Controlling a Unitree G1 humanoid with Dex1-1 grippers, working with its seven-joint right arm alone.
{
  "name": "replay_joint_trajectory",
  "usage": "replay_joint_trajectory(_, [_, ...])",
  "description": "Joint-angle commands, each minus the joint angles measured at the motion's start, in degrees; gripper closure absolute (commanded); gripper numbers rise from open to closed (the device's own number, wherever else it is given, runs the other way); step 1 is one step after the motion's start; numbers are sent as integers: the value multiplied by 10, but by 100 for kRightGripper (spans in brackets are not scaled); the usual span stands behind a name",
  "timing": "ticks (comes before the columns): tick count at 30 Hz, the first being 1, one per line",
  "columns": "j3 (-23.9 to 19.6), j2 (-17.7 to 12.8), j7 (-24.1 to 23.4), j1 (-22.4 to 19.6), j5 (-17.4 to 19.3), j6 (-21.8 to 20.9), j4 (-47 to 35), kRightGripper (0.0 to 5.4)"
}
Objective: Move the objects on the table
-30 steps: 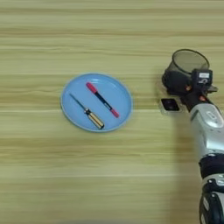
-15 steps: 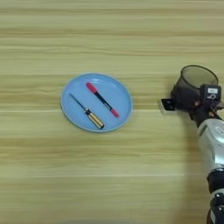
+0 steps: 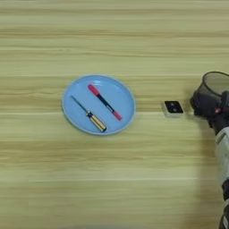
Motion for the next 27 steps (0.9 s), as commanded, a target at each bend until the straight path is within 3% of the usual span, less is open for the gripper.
replay_joint_trajectory(1, [-3,-28,-7,-19,-2,-13,-9,74])
replay_joint_trajectory(12, [1,-28,-7,-22,-3,-17,7,74])
replay_joint_trajectory(13, [1,-27,-7,-22,-3,-17,8,37])
replay_joint_trajectory(16, [3,-26,-7,-22,-4,-17,7,6])
replay_joint_trajectory(27, [9,-23,-9,-7,-3,-12,-22,3])
